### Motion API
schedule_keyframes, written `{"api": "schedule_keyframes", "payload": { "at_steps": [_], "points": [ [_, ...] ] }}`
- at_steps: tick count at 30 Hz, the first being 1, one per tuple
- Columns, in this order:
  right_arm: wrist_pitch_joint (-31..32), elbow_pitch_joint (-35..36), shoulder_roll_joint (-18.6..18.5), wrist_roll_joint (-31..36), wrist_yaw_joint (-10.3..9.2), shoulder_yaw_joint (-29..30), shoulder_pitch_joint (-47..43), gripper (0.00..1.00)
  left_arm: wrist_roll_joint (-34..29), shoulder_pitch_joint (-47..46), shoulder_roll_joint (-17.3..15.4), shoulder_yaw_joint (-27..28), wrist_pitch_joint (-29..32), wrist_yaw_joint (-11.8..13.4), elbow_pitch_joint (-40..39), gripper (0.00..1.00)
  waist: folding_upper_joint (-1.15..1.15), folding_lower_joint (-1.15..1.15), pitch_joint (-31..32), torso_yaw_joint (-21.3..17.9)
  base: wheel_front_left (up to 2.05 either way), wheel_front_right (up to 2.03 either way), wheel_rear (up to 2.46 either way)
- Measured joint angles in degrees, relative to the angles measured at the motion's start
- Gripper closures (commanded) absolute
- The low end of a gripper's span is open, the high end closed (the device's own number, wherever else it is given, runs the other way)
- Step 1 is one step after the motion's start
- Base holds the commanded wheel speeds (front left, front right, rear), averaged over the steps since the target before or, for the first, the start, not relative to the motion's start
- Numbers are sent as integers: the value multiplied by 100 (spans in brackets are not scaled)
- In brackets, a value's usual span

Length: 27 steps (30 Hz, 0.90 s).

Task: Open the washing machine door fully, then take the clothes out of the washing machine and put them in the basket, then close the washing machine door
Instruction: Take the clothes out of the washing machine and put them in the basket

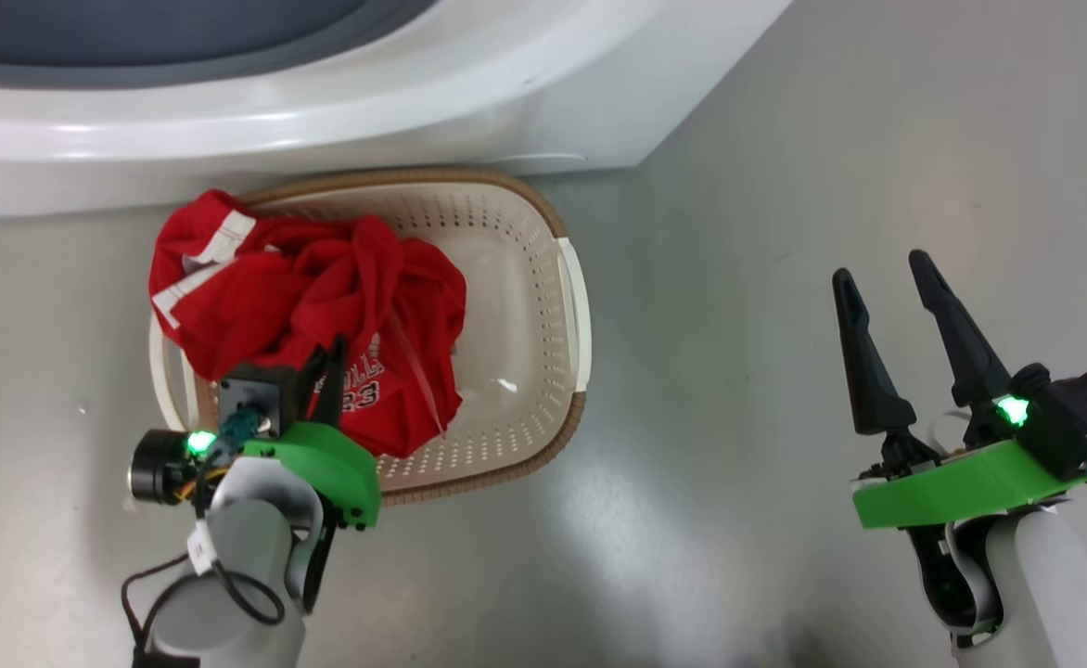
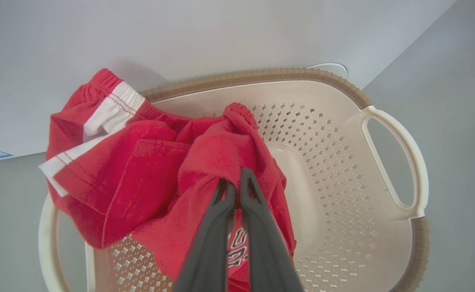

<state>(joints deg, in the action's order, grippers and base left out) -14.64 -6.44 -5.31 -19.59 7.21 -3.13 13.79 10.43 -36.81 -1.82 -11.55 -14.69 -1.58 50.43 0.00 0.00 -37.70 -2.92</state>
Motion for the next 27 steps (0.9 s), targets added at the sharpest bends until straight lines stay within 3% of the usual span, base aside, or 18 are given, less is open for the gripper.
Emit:
{"api": "schedule_keyframes", "payload": {
  "at_steps": [24, 27],
  "points": [
    [0, 88, 8, 2, 0, -130, 327, 0, -29, -1216, -18, 183, 0, -249, 1566, 100, 0, 0, -724, -147, 0, 0, 0],
    [0, 86, 8, 2, 0, -127, 328, 0, -26, -1265, -18, 213, 0, -250, 1584, 92, 0, 0, -724, -148, 0, 0, 0]
  ]
}}
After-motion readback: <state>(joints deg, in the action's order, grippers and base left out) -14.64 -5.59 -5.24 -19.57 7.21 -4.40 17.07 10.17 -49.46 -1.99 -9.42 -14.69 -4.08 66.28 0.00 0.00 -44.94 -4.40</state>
